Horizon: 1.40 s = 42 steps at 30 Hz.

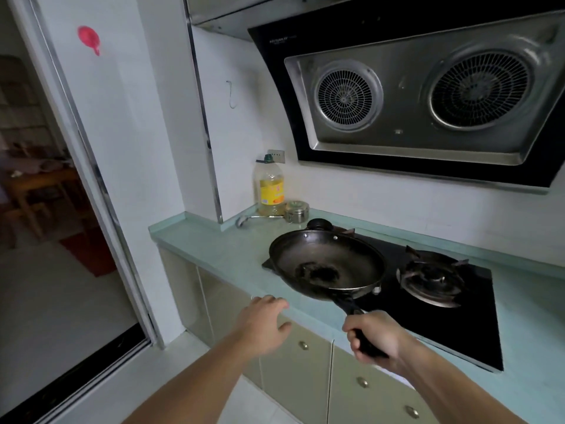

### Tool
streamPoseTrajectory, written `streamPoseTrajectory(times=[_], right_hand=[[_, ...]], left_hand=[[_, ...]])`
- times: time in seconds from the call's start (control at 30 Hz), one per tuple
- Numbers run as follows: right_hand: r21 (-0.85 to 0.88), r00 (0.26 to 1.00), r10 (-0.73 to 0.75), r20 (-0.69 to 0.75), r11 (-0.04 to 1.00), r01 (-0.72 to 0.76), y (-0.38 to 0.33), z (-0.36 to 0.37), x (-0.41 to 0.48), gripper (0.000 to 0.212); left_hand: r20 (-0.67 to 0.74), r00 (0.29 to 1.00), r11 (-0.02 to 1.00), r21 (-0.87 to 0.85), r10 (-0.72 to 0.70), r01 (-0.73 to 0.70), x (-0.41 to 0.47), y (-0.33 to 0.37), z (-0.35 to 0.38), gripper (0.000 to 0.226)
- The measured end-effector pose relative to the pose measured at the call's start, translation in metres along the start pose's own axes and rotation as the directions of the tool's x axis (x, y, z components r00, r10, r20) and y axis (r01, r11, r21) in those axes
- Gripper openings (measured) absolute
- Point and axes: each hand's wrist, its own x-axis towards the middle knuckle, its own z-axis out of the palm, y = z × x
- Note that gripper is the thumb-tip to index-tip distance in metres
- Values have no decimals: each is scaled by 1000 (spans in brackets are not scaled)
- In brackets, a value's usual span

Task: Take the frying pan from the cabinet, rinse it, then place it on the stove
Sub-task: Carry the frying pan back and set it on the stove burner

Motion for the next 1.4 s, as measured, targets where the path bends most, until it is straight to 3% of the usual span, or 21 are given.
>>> streamPoseTrajectory(times=[0.37, 0.63, 1.4], right_hand=[[150, 992, -5, -123, 988, 24, -75, 59, 120, 28], [221, 972, 11, -233, 974, 42, -106, 82, 191, 24], [159, 956, 44, -291, 987, 3, -122, 38, 323, 24]], left_hand=[[-1, 987, 984, -82, 158, -157, 149, -87, -20, 43], [36, 982, 978, -102, 187, -182, 229, -138, -28, 42], [127, 974, 980, -99, 185, -173, 351, -128, 20, 43]])
